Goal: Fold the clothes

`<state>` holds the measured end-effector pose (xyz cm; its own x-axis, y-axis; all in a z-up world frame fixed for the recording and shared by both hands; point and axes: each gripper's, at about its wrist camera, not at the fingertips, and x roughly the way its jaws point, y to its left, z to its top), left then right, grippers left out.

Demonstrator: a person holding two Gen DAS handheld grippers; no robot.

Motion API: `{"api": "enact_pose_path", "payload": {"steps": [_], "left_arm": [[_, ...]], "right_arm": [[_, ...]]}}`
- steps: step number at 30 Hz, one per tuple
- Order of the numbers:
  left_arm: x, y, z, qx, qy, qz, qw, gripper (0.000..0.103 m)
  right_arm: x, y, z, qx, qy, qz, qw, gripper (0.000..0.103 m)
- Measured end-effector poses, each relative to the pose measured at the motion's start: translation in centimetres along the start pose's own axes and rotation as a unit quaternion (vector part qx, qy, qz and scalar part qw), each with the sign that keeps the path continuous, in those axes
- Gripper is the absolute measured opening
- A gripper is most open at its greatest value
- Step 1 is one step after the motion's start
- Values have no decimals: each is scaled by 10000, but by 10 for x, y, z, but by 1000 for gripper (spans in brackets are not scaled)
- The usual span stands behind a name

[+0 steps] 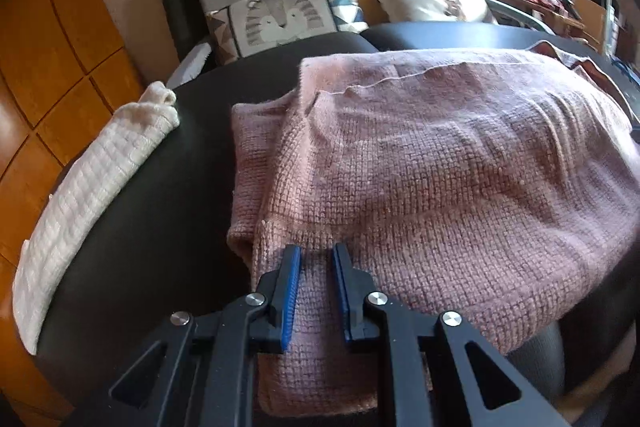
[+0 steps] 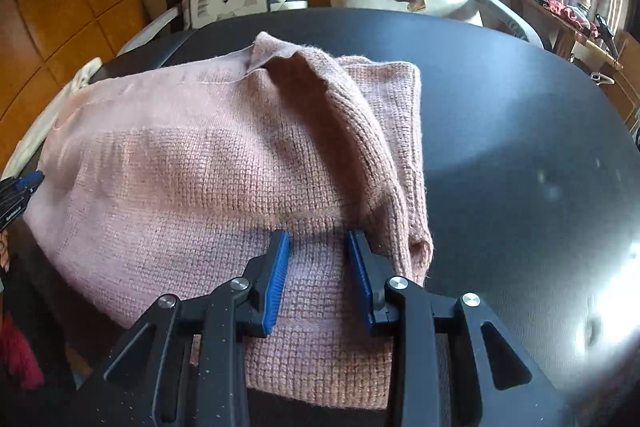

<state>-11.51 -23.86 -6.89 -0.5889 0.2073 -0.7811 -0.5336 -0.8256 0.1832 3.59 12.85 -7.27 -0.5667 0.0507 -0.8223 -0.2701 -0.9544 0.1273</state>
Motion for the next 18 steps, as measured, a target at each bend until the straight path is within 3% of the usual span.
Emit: {"api": "enact_pose_path", "payload": {"steps": [1, 3, 6, 8, 12, 16, 18], "left_arm": [[-8, 2, 2, -107, -59, -187, 9998, 16], [-26, 7, 13, -383, -490, -429, 9971, 16], [-42, 7, 48, -659, -1195, -294, 9902, 16], [-30, 0, 76, -649, -1250, -210, 9898, 16], [26, -21, 116, -243, -797, 81, 9965, 16], [77, -27, 118, -136, -172, 519, 9984, 16], [83, -20, 113, -278, -245, 401, 9985, 17]], "right_arm": [[-4, -2, -1, 54, -46, 78, 9999, 34], [-22, -8, 5, 316, -540, 376, 9973, 34], [-35, -11, 32, 603, -1112, 769, 9890, 34], [-18, -1, 60, 463, -905, 910, 9906, 34], [28, 19, 91, -82, -606, 740, 9954, 33], [61, 25, 95, -434, -281, 408, 9978, 33], [68, 14, 100, -308, -289, 318, 9986, 33]]}}
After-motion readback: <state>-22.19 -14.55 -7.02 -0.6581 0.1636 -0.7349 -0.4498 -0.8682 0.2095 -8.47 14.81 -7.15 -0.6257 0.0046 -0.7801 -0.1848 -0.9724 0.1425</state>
